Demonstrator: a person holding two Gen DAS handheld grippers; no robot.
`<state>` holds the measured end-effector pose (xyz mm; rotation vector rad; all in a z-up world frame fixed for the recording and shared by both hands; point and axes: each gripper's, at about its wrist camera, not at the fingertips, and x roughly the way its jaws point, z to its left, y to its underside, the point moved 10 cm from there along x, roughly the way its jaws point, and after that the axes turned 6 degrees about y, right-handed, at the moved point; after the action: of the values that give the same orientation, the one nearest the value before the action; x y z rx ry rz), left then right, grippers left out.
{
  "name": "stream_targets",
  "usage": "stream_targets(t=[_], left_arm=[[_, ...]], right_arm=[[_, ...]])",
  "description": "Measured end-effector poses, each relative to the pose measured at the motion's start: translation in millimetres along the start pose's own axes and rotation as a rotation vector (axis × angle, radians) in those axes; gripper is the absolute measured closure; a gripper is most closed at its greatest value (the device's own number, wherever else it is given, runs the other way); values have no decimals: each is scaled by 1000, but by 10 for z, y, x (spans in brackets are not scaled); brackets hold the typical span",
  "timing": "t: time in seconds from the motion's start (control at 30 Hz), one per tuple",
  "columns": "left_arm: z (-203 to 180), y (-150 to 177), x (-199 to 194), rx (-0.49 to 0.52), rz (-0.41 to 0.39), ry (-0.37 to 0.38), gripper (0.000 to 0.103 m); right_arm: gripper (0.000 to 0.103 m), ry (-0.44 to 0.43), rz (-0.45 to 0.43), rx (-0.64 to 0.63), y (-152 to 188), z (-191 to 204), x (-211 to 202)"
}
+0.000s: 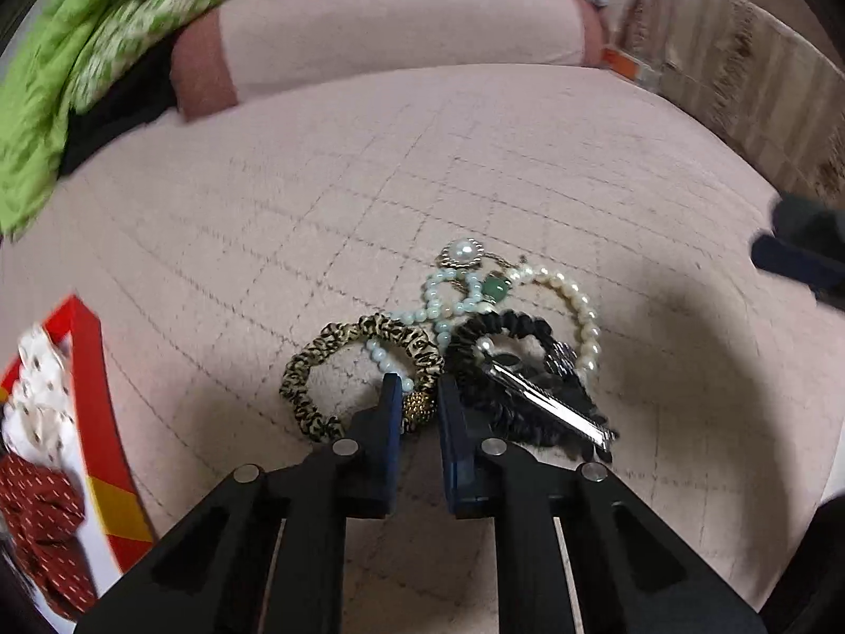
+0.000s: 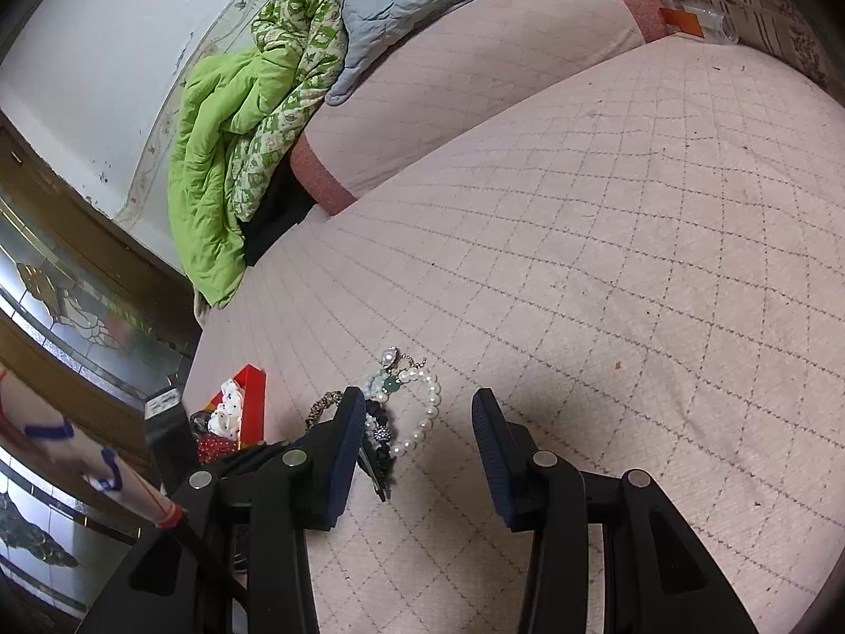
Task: Organize jewelry
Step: 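Move both grippers from the tray to the bracelet pile on the bed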
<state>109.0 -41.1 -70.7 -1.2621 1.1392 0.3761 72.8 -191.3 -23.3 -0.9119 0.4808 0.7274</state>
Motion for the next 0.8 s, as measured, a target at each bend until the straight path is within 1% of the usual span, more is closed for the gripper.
stream_targets(t=[0.1, 0.23, 0.3, 0.37, 0.5, 0.57, 0.67, 0.73, 0.8], left_arm=[[15, -10, 8, -47, 2, 6, 89], [-18, 13, -35, -32, -8, 1, 90], [-40, 42, -110, -56, -25, 42, 90], [-54, 70, -252, -73, -59, 71, 90], [-45, 42, -698, -101, -169, 122, 90], [-19, 29, -920, -106, -224, 146, 90], [79, 14, -1110, -101, -279, 123, 90], [133, 17, -1161, -112, -296, 125, 90], [187, 28, -1159, -118, -301, 125, 90]], right_arm=[[57, -1, 3, -5, 7, 24, 12], [57, 7, 6, -23, 32, 69, 27], [57, 13, 8, -28, 38, 69, 35], [57, 20, 9, -30, 42, 64, 44], [57, 22, 23, -59, 80, 122, 95], [57, 21, 36, -107, 133, 204, 132], [58, 30, 56, -209, 241, 374, 214], [63, 42, 67, -285, 326, 493, 279], [70, 57, 80, -349, 416, 588, 354]])
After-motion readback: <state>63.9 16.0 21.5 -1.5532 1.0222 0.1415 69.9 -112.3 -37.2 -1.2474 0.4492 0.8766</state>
